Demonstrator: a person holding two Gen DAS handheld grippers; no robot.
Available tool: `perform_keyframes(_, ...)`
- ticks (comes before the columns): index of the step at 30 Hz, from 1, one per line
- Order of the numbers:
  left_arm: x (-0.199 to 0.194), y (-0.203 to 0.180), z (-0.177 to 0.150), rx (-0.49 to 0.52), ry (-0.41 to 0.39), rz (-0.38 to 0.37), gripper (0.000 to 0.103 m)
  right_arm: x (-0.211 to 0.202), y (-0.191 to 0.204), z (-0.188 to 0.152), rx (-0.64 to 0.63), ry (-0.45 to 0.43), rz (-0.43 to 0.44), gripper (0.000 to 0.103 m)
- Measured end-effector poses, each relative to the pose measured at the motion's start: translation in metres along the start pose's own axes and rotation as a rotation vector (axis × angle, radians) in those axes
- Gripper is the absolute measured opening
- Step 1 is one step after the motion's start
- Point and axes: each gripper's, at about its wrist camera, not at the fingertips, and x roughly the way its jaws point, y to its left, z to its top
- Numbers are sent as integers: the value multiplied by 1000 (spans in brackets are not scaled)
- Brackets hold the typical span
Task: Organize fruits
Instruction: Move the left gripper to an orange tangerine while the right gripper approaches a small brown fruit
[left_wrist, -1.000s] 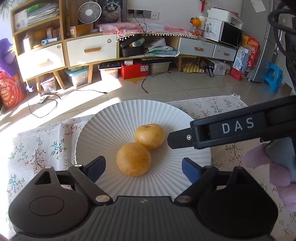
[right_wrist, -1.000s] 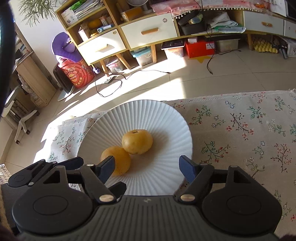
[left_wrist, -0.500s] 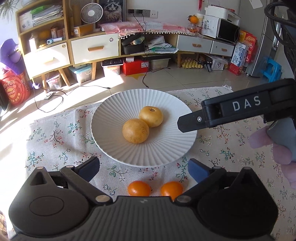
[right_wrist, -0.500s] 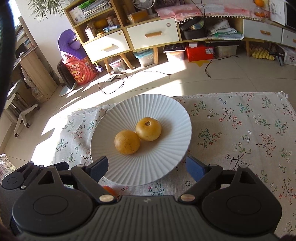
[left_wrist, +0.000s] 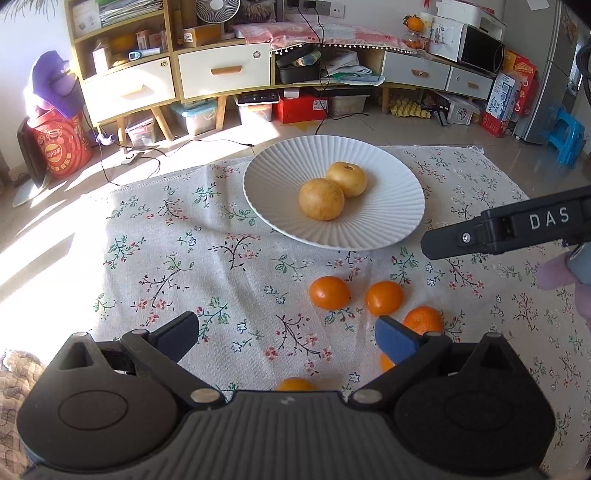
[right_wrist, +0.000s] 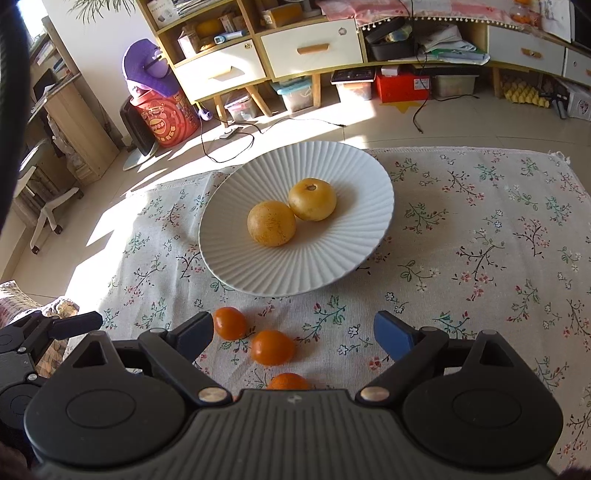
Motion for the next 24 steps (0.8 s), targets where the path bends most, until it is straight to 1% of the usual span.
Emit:
perform_keyframes(8, -16, 28, -23, -76, 43, 22, 94, -4, 12, -23, -72, 18, -10, 93)
perform_keyframes(11, -25, 40, -31, -93, 46, 35, 94, -6, 17, -33, -108, 20, -18, 93)
perform_keyframes(18, -39, 60, -50, -101, 45, 70, 94, -8, 28, -57, -169, 30, 4, 95)
perform_keyframes(24, -40, 74, -68, -90, 51, 93, 94, -13, 40, -73, -228, 2, 37, 95)
